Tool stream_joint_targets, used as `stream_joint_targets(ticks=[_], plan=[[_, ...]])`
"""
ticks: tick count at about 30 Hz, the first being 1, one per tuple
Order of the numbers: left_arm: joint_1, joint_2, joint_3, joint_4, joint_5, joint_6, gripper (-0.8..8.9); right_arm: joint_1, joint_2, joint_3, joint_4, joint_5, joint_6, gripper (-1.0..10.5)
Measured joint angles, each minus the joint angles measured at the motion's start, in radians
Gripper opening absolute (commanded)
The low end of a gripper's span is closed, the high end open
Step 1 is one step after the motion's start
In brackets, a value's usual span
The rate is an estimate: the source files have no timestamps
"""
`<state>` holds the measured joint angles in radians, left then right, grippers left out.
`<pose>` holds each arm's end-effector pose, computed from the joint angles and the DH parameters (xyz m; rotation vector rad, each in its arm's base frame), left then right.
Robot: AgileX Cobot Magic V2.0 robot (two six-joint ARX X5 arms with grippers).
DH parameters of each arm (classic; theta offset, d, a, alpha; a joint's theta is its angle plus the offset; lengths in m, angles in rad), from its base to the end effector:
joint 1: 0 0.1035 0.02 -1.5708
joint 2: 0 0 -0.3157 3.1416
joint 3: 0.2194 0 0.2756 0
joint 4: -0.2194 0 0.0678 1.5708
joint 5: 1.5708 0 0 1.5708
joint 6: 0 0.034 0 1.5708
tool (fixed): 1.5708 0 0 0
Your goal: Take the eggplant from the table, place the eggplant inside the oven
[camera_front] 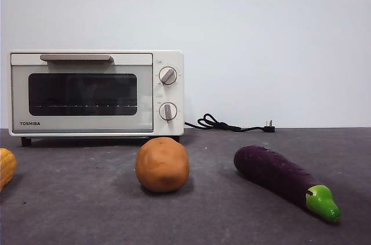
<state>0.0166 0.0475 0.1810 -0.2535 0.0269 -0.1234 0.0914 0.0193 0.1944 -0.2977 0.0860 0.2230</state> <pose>0.0643 0.0002 0.2016 -0.1259 0.1205 -0.0029 0.0597 0.0025 0.2031 0.2119 0.1222 -0.0082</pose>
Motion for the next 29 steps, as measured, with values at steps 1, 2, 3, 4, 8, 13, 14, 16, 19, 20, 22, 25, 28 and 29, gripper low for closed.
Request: stream_joint_targets(ticks=[1,2,3,4,8,13,14,16,19,20,22,25,28,29], plan=[[0.000,0.010,0.020,0.000,0.011,-0.002,-0.05,0.000,0.008,0.023,0.000,-0.008,0.002,-0.1],[0.000,0.023,0.042,0.000,0.021,-0.005,-0.05,0.000,0.019,0.048,0.000,-0.014,0.002,-0.1],[0.000,0.036,0.062,0.000,0.034,-0.010,-0.05,0.000,0.032,0.069,0.000,-0.021,0.002,-0.1],[0.000,0.054,0.085,0.000,0.048,-0.016,-0.05,0.000,0.051,0.096,0.000,-0.034,0.002,-0.1],[0.000,0.139,0.180,-0.005,0.112,-0.026,-0.05,0.000,0.138,0.212,-0.039,-0.095,0.002,-0.1],[0.000,0.274,0.322,-0.045,0.195,-0.028,-0.05,0.000,0.285,0.383,-0.163,-0.160,-0.008,-0.1],[0.000,0.304,0.355,-0.057,0.215,-0.028,-0.05,0.000,0.319,0.422,-0.190,-0.175,-0.018,-0.1],[0.000,0.360,0.420,-0.084,0.253,-0.027,-0.05,0.000,0.380,0.496,-0.244,-0.202,-0.041,-0.1],[0.000,0.444,0.528,-0.127,0.299,-0.027,-0.05,0.000,0.467,0.612,-0.328,-0.242,-0.082,-0.1],[0.000,0.468,0.563,-0.139,0.310,-0.027,-0.05,0.000,0.493,0.647,-0.351,-0.253,-0.092,-0.1],[0.000,0.522,0.645,-0.177,0.340,-0.016,-0.05,0.000,0.550,0.728,-0.402,-0.279,-0.116,-0.1],[0.000,0.590,0.766,-0.238,0.370,0.011,-0.05,0.000,0.627,0.840,-0.468,-0.321,-0.147,-0.1],[-0.001,0.648,0.879,-0.291,0.375,0.026,-0.05,0.000,0.697,0.948,-0.518,-0.359,-0.171,-0.1],[-0.001,0.663,0.910,-0.305,0.375,0.027,-0.05,0.000,0.716,0.980,-0.531,-0.372,-0.176,-0.1]])
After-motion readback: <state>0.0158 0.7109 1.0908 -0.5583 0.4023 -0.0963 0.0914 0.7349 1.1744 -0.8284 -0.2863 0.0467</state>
